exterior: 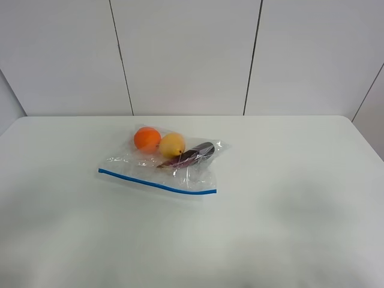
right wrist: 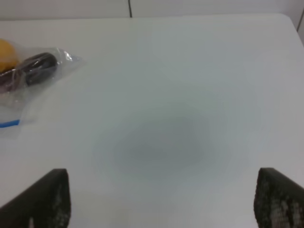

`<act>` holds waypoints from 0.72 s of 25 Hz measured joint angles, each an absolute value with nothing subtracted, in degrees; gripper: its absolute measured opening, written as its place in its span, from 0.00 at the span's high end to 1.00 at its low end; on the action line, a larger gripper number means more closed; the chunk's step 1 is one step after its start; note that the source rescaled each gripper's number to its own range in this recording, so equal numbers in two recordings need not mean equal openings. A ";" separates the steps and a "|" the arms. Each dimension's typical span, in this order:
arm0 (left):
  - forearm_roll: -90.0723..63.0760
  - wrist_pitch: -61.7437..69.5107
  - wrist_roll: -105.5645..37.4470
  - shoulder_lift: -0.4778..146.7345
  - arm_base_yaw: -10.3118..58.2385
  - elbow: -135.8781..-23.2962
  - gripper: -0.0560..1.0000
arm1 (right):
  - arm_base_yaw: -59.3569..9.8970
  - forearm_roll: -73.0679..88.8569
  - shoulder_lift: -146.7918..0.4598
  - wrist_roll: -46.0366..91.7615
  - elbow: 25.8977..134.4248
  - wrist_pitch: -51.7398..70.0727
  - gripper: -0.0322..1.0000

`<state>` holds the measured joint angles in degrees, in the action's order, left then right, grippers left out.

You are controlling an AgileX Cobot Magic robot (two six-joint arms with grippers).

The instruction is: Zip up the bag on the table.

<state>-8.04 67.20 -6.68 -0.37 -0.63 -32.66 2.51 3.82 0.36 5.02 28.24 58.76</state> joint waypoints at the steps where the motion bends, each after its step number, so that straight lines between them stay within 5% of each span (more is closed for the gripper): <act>1: -8.04 67.20 -6.68 -0.37 -0.63 -32.66 0.00 | 2.50 3.82 0.36 4.87 28.24 58.76 0.10; 18: -8.04 67.20 -6.68 -0.37 -0.63 -32.66 0.00 | 2.50 3.19 0.36 3.53 28.24 58.76 0.10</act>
<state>-8.04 67.20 -6.68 -0.37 -0.63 -32.66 2.50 3.19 0.36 3.53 28.24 58.76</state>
